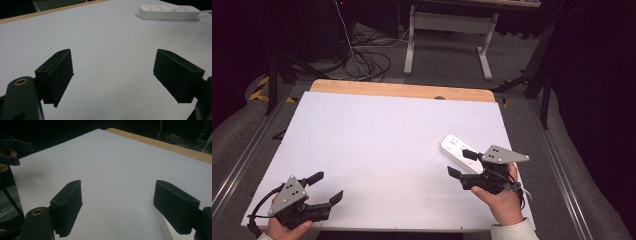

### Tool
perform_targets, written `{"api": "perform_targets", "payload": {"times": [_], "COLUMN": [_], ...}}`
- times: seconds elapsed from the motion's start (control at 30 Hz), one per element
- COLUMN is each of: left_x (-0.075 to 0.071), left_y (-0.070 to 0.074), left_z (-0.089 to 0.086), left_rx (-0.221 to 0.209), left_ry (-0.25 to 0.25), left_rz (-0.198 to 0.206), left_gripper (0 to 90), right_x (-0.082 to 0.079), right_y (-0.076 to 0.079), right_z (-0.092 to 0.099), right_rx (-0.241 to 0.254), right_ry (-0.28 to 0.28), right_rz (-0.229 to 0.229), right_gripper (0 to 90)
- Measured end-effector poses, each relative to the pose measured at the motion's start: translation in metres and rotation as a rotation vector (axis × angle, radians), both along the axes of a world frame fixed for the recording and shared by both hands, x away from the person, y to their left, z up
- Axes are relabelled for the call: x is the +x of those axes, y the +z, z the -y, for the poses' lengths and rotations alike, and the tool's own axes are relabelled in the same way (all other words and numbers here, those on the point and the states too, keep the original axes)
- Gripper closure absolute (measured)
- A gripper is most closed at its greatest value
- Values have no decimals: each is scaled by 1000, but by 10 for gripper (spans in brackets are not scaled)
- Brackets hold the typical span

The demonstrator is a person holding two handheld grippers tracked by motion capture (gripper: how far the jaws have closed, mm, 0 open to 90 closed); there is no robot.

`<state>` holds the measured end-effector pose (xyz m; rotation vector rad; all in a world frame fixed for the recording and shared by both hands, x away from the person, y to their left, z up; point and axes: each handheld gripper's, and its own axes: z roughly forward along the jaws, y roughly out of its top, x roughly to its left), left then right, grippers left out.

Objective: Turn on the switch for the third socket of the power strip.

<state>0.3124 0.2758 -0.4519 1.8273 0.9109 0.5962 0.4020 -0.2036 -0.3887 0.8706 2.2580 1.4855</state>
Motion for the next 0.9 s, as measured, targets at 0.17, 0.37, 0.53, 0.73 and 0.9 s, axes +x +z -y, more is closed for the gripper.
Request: {"api": "perform_targets", "payload": {"times": [0.17,0.37,0.53,0.73,0.9], "left_x": [-1,-1,-1,-1,-4], "left_y": [0,1,2,2,-2], "left_z": [0,-3,-5,-6,-10], "left_rx": [-8,-4,-2,-5,14], "left_ry": [4,11,12,8,8], "left_rz": [0,9,17,18,9], "left_gripper": [166,165,164,160,146], "right_x": [-5,-8,-10,-12,-13], "right_y": [-14,-34,-48,-63,-82], "right_z": [4,6,6,7,3], "right_rx": [47,62,49,48,-27], "right_ry": [6,30,41,34,23], "right_rz": [-10,9,25,14,-28], "right_gripper": [188,179,178,180,189]}}
